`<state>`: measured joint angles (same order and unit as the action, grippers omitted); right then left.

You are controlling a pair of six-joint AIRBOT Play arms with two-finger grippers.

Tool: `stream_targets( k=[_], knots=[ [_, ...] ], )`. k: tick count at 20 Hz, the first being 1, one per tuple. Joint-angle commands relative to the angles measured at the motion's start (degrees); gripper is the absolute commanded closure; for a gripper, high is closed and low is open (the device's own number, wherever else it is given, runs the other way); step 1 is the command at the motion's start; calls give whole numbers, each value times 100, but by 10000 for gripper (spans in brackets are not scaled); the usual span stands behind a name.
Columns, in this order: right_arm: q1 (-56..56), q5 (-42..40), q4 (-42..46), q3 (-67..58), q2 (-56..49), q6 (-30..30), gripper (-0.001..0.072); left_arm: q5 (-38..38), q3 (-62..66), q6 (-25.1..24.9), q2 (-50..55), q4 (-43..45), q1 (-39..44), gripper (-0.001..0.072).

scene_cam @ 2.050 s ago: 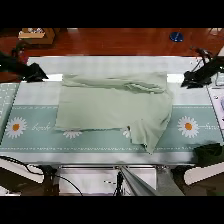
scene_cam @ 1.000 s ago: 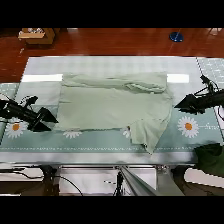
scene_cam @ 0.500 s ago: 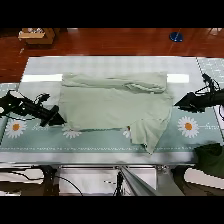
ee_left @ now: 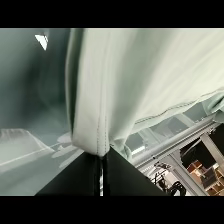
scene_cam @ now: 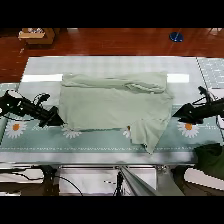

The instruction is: Fold the shirts.

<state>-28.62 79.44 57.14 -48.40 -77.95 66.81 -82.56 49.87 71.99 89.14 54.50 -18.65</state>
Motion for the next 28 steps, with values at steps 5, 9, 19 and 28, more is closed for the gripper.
stream_targets(
  k=[5,9,19,28],
  knots=[
    [612,-564,-133,896,9,44,213,-131,0,-90,-22,-15,-26,683],
    [844,-1158,-313,938,9,166,462,-129,0,-229,-22,-79,-26,683],
    [920,-1615,-1639,164,1388,-560,684,-129,1261,-1110,-603,-1856,-153,685],
    [1482,-3224,-1930,-1947,-247,-234,686,1797,2371,-1019,-7,-2116,254,685]
  ],
)
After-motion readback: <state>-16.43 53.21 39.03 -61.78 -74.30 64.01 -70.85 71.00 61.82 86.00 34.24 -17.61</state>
